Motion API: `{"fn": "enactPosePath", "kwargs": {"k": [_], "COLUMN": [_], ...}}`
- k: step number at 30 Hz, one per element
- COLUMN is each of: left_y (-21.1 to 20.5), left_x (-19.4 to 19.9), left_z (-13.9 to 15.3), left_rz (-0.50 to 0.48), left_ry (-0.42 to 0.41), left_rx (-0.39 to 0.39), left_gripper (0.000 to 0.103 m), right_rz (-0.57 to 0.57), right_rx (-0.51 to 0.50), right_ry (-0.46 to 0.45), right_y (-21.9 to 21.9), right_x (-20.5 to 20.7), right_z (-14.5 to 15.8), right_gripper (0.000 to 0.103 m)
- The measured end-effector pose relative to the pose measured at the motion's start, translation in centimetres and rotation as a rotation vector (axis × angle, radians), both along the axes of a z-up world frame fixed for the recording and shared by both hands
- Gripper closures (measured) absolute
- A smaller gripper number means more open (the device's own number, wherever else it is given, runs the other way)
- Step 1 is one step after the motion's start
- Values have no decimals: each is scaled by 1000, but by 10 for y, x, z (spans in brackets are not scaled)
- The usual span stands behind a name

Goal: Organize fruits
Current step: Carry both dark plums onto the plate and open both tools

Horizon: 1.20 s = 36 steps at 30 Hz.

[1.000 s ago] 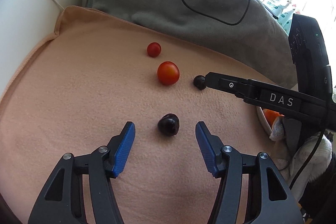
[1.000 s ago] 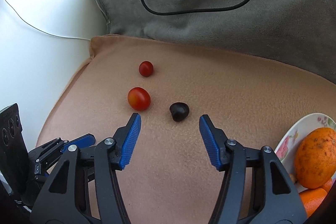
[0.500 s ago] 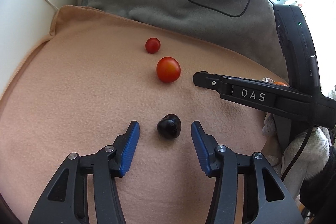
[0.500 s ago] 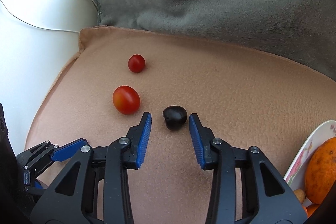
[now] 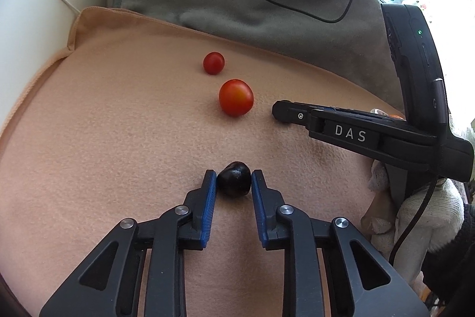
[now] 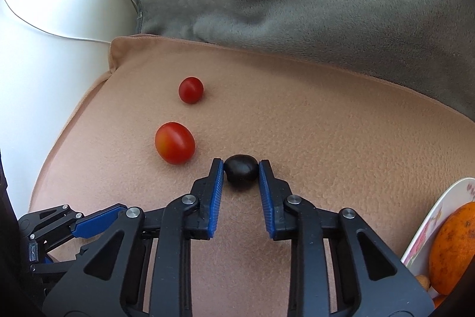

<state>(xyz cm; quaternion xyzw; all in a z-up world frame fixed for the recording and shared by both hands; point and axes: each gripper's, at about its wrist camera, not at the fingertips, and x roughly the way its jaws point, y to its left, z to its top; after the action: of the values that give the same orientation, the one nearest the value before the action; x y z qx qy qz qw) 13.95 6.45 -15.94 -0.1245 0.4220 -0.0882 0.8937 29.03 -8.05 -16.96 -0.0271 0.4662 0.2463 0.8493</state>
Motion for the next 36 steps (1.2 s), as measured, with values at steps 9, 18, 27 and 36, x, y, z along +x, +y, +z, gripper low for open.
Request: {"fn": "enactPosePath", "kwargs": {"k": [9, 18, 27, 36], "left_y": [2, -11, -35, -62], "left_x": [-6, -23, -33, -31], "left_z": [8, 28, 51, 64], "left_rz": [13, 1, -35, -91], "left_ry": [-14, -62, -112, -139], "left_rx": [-16, -23, -26, -34], "left_gripper": [81, 81, 81, 81], "right_rz": [15, 2, -15, -59], "right_rx": [37, 92, 117, 114], "right_ry": [-31, -69, -141, -208], "right_y": [-10, -37, -73, -118], "right_x": [-15, -41, -71, -97], "right_z": [12, 39, 69, 89], "right_gripper": [78, 78, 78, 78]}}
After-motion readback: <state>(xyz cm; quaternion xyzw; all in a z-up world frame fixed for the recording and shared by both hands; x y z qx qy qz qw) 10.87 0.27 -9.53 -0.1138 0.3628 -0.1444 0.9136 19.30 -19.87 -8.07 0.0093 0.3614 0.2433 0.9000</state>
